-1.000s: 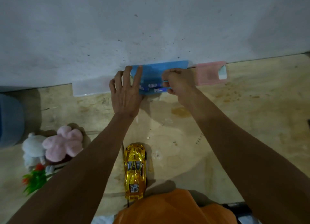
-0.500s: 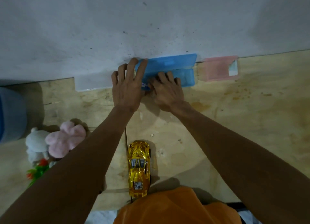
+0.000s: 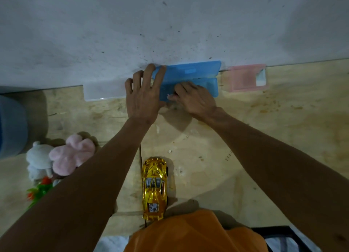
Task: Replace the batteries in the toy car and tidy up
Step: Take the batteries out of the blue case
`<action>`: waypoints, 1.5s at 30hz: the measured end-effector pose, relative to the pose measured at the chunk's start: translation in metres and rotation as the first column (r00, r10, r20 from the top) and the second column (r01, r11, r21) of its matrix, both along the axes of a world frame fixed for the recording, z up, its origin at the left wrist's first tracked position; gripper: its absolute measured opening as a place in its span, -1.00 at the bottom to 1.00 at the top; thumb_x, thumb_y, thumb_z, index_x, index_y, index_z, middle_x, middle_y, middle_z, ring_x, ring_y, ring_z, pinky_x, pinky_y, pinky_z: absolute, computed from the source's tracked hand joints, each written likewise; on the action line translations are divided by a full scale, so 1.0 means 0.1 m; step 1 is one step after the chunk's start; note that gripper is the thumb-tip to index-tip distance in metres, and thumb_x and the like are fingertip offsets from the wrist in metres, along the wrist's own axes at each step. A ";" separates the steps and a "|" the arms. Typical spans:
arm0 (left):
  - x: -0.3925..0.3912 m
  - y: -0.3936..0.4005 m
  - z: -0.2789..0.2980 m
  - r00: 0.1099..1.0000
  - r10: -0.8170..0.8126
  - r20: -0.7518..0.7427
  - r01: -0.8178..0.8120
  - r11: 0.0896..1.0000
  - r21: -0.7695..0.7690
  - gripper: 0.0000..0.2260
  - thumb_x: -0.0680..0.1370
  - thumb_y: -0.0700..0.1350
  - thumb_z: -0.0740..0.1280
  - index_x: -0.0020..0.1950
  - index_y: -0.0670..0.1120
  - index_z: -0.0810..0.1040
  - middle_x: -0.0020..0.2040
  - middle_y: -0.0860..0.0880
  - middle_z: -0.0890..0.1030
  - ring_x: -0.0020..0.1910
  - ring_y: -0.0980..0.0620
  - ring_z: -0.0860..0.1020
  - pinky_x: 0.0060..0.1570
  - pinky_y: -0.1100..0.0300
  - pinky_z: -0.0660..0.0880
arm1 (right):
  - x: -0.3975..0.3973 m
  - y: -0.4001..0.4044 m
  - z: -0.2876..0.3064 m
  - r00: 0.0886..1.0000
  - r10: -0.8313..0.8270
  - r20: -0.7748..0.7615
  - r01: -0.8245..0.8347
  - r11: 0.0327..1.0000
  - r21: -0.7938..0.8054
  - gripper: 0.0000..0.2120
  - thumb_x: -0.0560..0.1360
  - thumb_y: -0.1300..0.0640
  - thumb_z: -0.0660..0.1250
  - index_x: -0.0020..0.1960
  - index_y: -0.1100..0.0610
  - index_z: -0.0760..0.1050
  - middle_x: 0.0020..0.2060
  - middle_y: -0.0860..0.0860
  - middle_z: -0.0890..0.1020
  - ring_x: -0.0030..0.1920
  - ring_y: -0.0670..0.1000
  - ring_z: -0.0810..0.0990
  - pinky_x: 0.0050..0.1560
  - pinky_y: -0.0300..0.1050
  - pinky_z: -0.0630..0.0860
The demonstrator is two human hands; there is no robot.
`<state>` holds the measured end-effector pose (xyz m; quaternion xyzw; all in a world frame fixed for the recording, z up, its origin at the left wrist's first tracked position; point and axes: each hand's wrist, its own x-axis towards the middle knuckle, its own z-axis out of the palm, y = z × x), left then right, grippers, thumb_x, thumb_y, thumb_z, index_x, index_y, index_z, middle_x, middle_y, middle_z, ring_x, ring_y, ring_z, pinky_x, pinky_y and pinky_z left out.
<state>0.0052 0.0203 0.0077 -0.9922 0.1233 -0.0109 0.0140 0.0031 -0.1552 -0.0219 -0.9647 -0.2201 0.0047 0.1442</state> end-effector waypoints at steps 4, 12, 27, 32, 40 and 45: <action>-0.01 0.01 0.04 1.000 0.006 -0.027 -0.006 1.000 -0.016 -0.13 0.34 0.05 0.58 0.56 0.01 0.23 0.48 -0.13 0.35 0.31 -0.22 0.40 0.20 -0.13 0.37 | -0.11 -0.07 0.21 0.975 -0.215 0.050 0.203 0.963 0.176 -0.65 0.62 -0.11 0.19 -0.05 0.17 0.52 -0.17 0.08 0.61 -0.23 0.10 0.63 -0.40 -0.11 0.41; -0.01 -0.02 0.14 0.998 0.023 -0.051 -0.025 0.999 -0.028 -0.03 0.26 0.11 0.62 0.56 0.03 0.20 0.48 -0.12 0.33 0.31 -0.22 0.38 0.24 -0.14 0.34 | -0.89 -0.04 -0.12 0.897 -0.428 -0.112 0.438 0.894 0.091 -0.78 0.65 0.05 0.24 -0.02 0.19 0.53 -0.15 0.12 0.60 -0.16 0.19 0.57 -0.29 0.00 0.44; -0.05 -0.07 0.17 0.998 0.031 -0.062 -0.032 0.999 -0.026 -0.03 0.25 0.10 0.63 0.55 0.03 0.22 0.48 -0.11 0.33 0.32 -0.21 0.38 0.24 -0.14 0.35 | -1.02 0.06 -0.28 0.866 -0.498 -0.029 0.499 0.866 0.017 -0.80 0.65 -0.01 0.21 0.11 0.10 0.50 0.14 0.11 0.54 0.17 0.14 0.38 0.07 0.07 0.36; -0.06 -0.06 0.14 0.999 0.024 -0.048 -0.025 0.999 -0.033 -0.06 0.28 0.10 0.62 0.55 0.02 0.22 0.47 -0.12 0.33 0.31 -0.22 0.38 0.24 -0.14 0.34 | -0.98 0.05 -0.09 0.851 -0.524 0.031 0.519 0.849 0.102 -0.77 0.59 0.01 0.31 0.15 0.12 0.54 0.14 0.14 0.57 0.15 0.16 0.43 0.06 0.06 0.33; -0.08 -0.05 0.12 0.998 0.023 -0.051 -0.024 0.999 -0.034 -0.11 0.31 0.11 0.60 0.53 0.01 0.25 0.45 -0.15 0.35 0.35 -0.24 0.36 0.27 -0.15 0.33 | -0.17 -0.40 0.38 0.866 -0.486 0.118 0.466 0.870 0.160 -0.52 0.54 0.02 0.38 0.41 0.12 0.41 0.35 0.12 0.48 0.32 0.20 0.43 0.09 0.06 0.48; -0.07 -0.10 0.10 1.000 -0.006 0.016 0.007 0.998 -0.060 -0.24 0.31 -0.03 0.61 0.43 -0.04 0.35 0.28 -0.19 0.44 0.25 -0.23 0.42 0.23 -0.12 0.37 | -0.18 -0.67 0.31 0.929 -0.352 0.113 0.343 0.935 0.094 -0.56 0.48 -0.02 0.45 0.29 0.13 0.52 0.16 0.15 0.52 0.18 0.20 0.47 -0.01 0.09 0.51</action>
